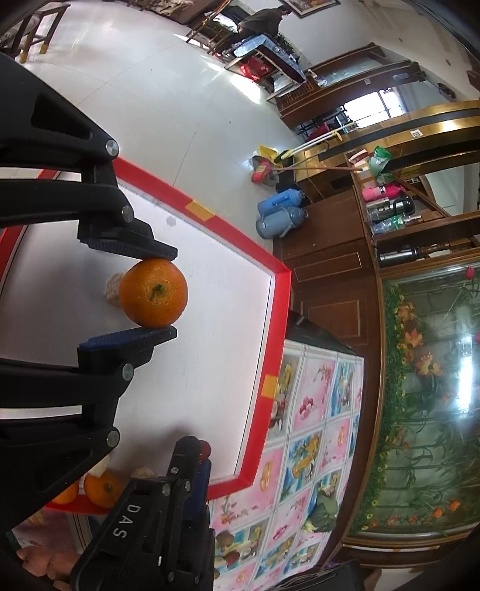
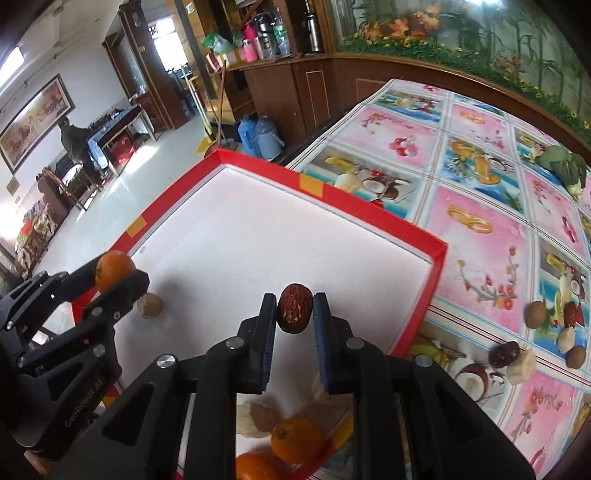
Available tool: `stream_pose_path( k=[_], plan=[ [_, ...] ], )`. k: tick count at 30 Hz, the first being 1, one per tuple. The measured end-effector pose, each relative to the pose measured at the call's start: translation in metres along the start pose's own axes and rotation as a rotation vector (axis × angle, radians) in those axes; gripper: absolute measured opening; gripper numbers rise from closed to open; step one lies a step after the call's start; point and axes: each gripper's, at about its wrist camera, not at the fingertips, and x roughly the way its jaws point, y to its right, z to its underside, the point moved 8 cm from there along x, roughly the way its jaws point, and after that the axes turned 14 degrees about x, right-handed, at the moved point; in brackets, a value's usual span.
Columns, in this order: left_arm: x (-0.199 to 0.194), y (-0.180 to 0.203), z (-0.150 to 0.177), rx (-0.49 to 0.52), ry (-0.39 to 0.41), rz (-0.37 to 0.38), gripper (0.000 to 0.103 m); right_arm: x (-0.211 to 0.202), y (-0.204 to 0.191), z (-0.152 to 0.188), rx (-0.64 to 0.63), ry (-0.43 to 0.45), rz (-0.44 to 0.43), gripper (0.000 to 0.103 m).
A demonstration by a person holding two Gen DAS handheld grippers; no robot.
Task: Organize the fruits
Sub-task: 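Carry the orange and date over the white tray and open both grippers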
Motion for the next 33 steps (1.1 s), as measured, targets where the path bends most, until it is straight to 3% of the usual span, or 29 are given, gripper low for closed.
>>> stream_pose_path(
  k=[19, 22, 24, 33],
  plan=[
    [0.022, -0.006, 0.013, 0.045, -0.089, -0.057, 0.037, 0.023, 0.006, 0.005, 0.03, -0.094, 0.039, 0.022],
    [0.024, -0.006, 0.016, 0.042, -0.106, -0.063, 0.047, 0.023, 0.006, 0.007, 0.017, -0.098, 0.041, 0.023],
    [0.022, -0.007, 0.017, 0.037, -0.11, -0.071, 0.065, 0.021, 0.007, 0.008, 0.02, -0.106, 0.028, 0.023],
    [0.003, -0.004, 0.004, 0.008, -0.069, -0.077, 0.07, -0.029, 0.032, -0.002, 0.055, 0.025, -0.051, 0.024]
  ],
)
